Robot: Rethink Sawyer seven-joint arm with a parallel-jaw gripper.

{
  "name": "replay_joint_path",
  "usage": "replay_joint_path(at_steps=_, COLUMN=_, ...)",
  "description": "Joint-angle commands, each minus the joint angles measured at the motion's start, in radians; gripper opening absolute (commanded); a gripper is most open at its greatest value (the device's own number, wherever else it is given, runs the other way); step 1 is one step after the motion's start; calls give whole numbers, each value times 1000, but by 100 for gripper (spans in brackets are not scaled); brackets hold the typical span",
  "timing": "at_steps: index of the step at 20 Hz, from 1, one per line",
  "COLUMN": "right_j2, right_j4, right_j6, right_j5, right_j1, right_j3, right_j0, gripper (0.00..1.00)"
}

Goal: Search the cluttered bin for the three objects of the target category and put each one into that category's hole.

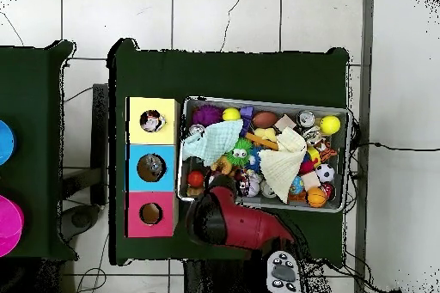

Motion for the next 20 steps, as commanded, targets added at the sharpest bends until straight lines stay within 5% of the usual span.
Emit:
replay_joint_path(at_steps=1, right_j2=-104, right_j4=165, right_j6=290, right_j5=138, right_j1=138, right_j3=74, right_j0=86, gripper=100)
replay_joint_path(at_steps=9, right_j2=-159, right_j4=235, right_j6=303, right_j5=-29, right_j1=214, right_j3=113, right_j0=77, gripper=100)
replay_joint_path(at_steps=20, right_j2=-223, right_j4=259, right_j6=283, right_j5=-424, right_j1=303, right_j3=61, right_j0=63, gripper=100)
